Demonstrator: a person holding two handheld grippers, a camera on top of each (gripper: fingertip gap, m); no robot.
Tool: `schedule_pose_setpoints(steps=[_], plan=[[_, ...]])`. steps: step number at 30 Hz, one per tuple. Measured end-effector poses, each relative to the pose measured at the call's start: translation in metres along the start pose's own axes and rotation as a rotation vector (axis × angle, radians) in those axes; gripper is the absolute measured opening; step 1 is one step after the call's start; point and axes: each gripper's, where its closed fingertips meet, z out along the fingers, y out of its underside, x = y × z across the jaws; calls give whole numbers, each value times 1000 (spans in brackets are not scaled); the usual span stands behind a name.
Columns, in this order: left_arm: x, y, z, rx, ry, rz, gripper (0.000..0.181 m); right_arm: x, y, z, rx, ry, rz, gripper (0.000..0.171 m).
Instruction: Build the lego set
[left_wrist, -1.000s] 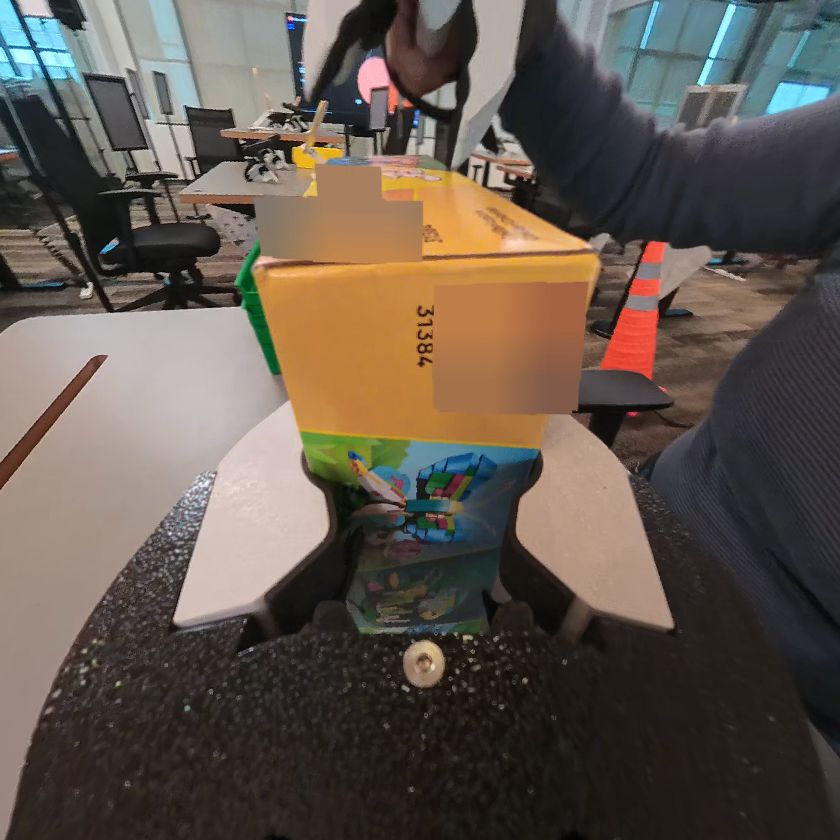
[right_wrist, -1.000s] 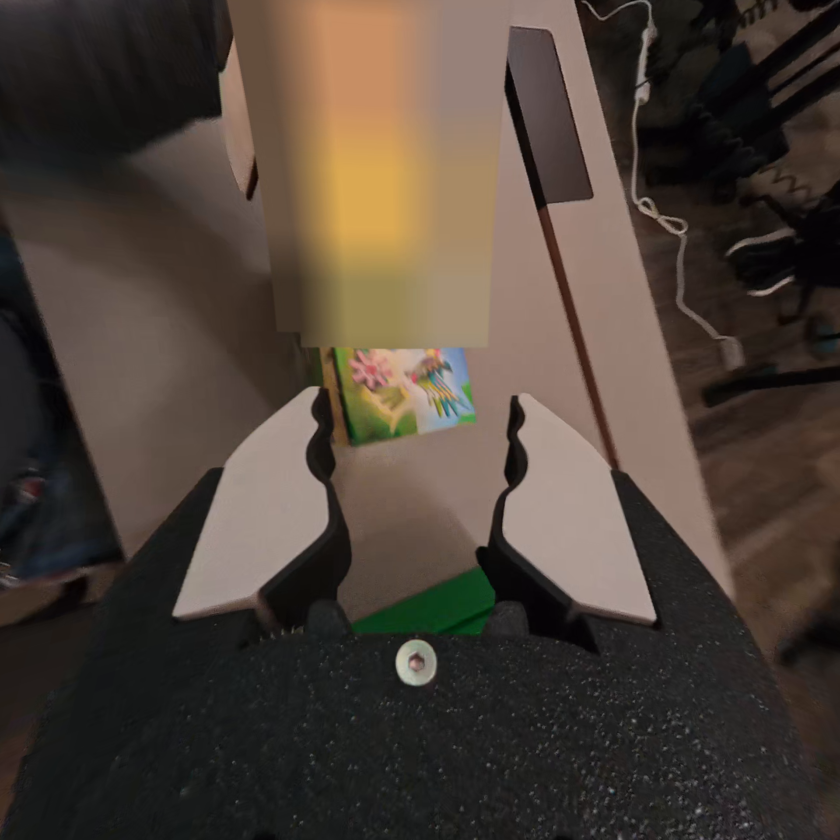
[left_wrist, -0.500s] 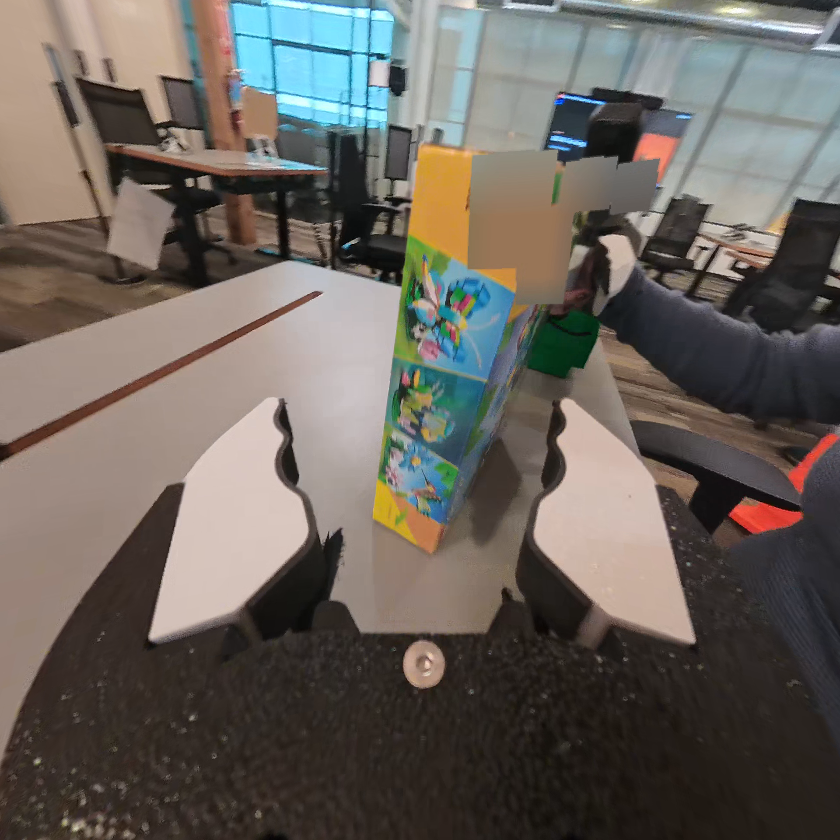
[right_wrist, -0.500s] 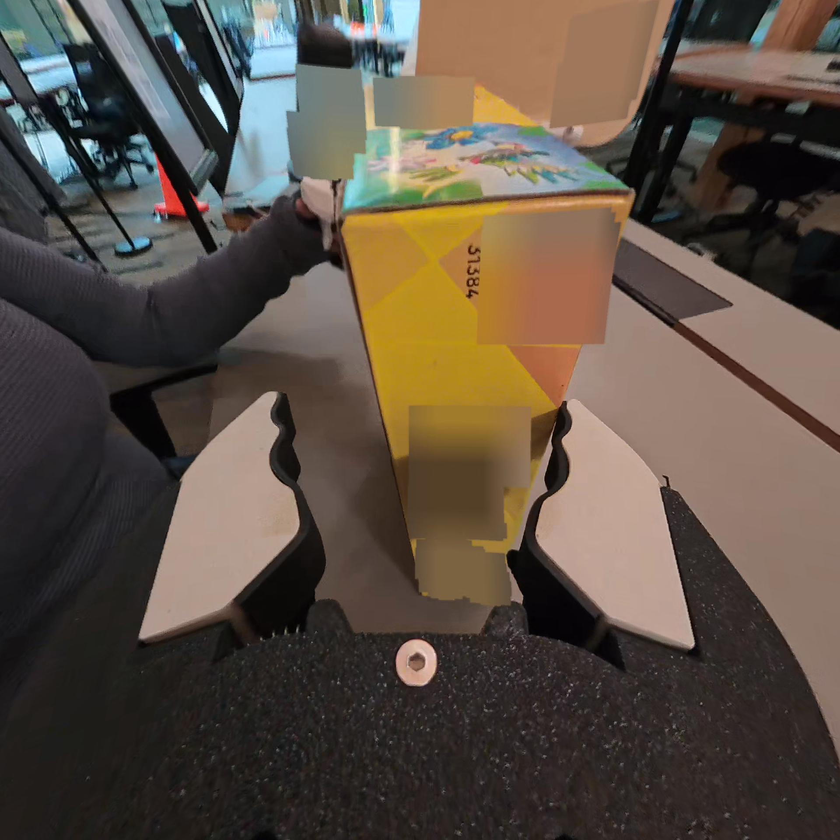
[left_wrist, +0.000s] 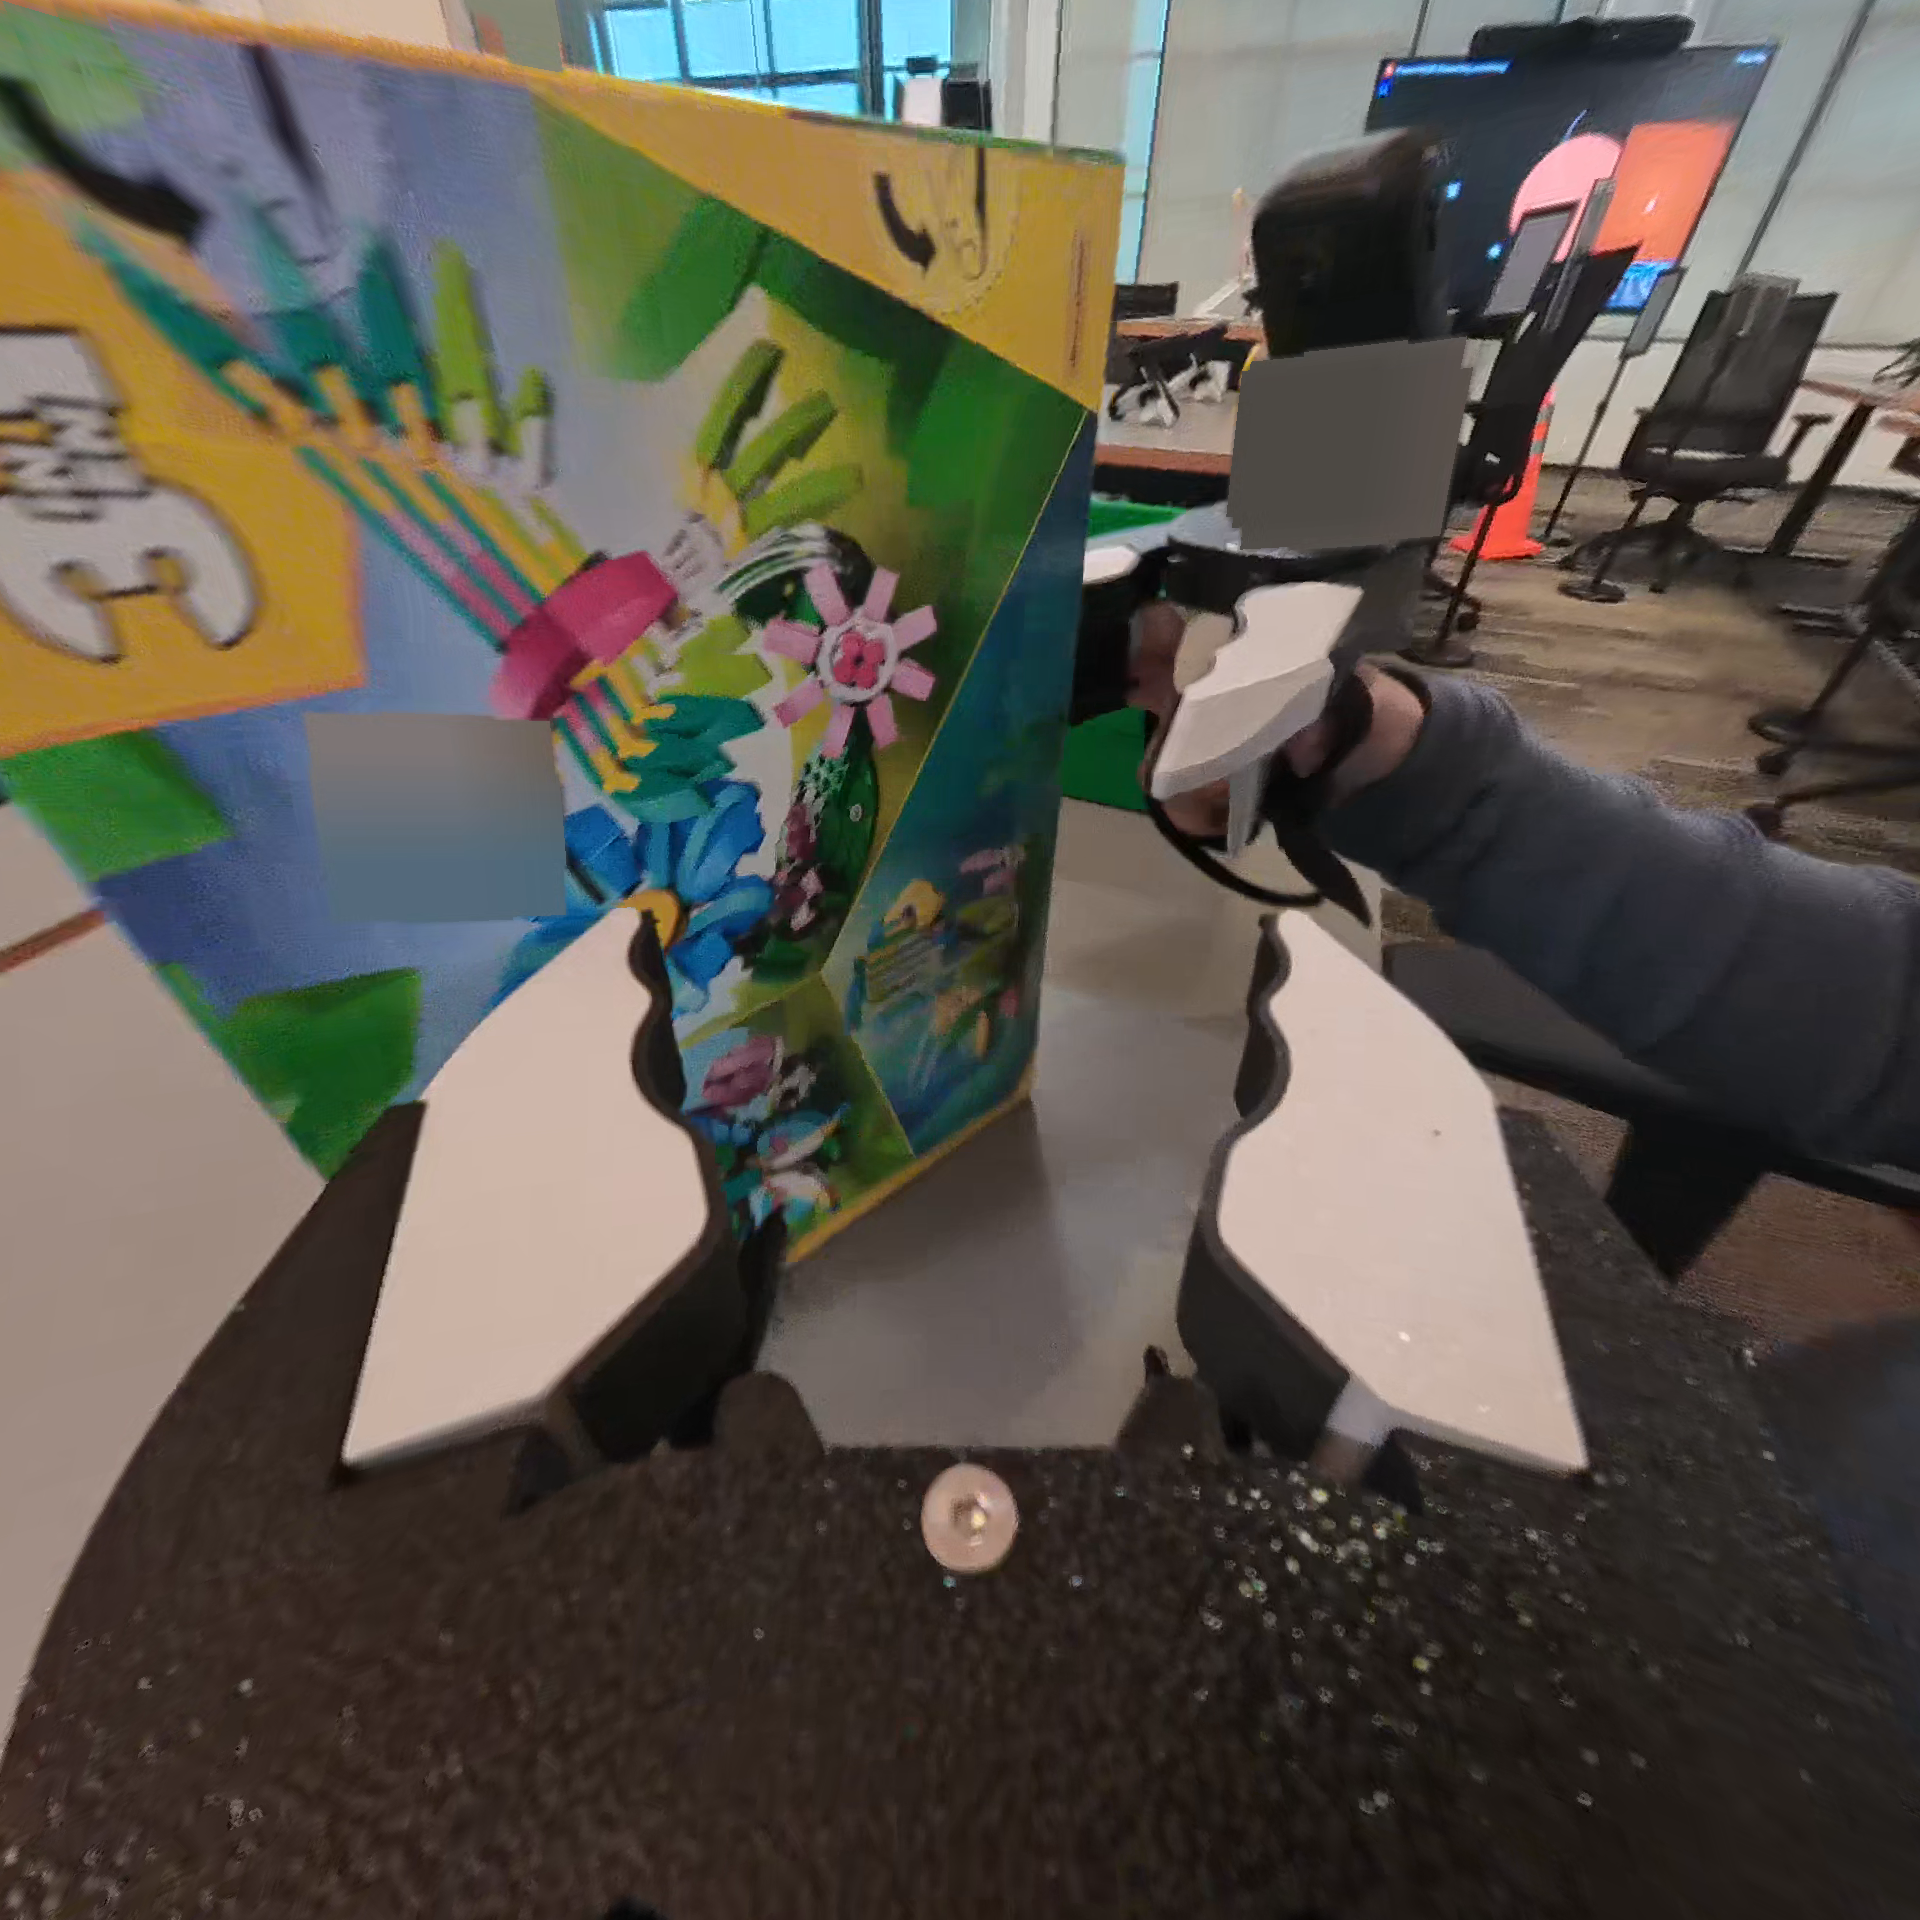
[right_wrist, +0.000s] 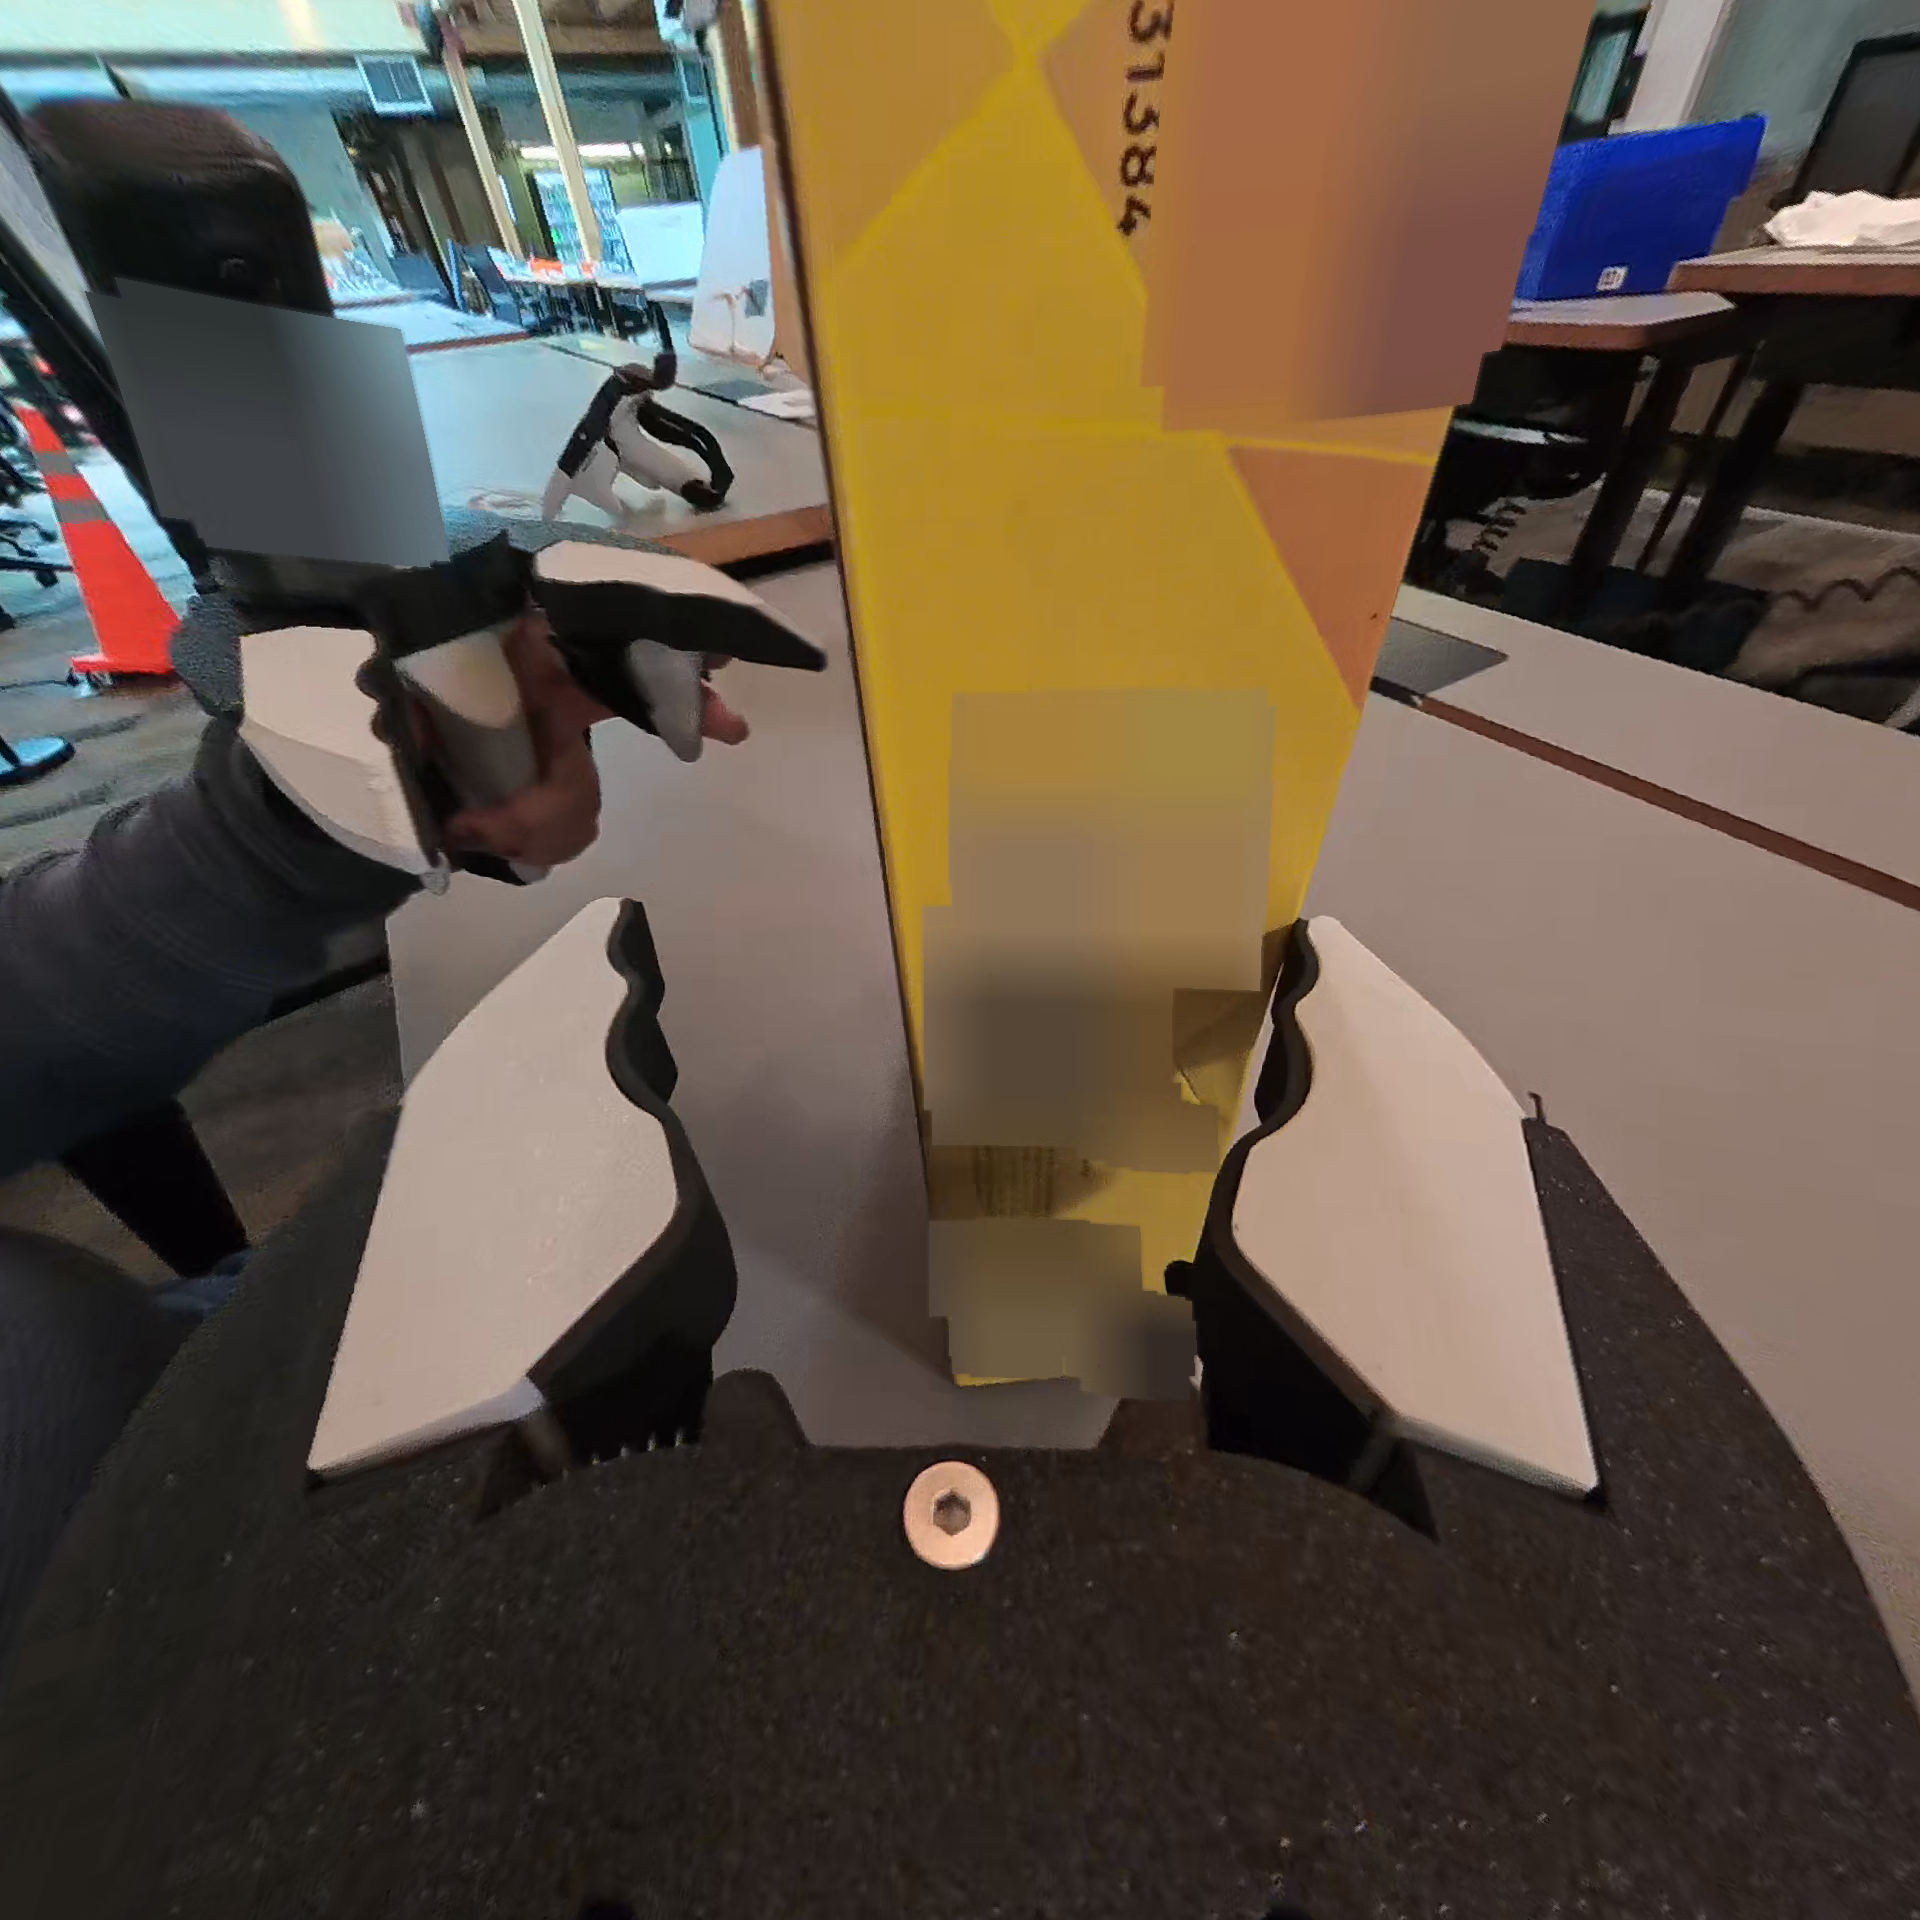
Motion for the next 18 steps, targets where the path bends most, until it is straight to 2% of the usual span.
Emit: schedule_pose_setpoints(steps=[2, 5, 9, 12, 14, 18], plan=[[5, -6, 10, 28, 13, -8, 107, -9, 5, 0, 17, -13, -3, 100], [2, -15, 14, 63, -12, -18, 110, -30, 10, 8, 44, -90, 22, 98], [-5, -15, -6, 93, -87, -19, 113, -62, 14, 24, 55, -183, -26, 96], [-12, -16, -28, 149, -159, -48, 114, -92, 13, 37, 87, -320, -41, 94], [-19, -17, -42, 181, -228, -74, 117, -112, 16, 48, 89, -421, -46, 94], [-35, -18, -64, 151, -469, -105, 142, -132, 32, 66, 20, -538, -35, 107]])
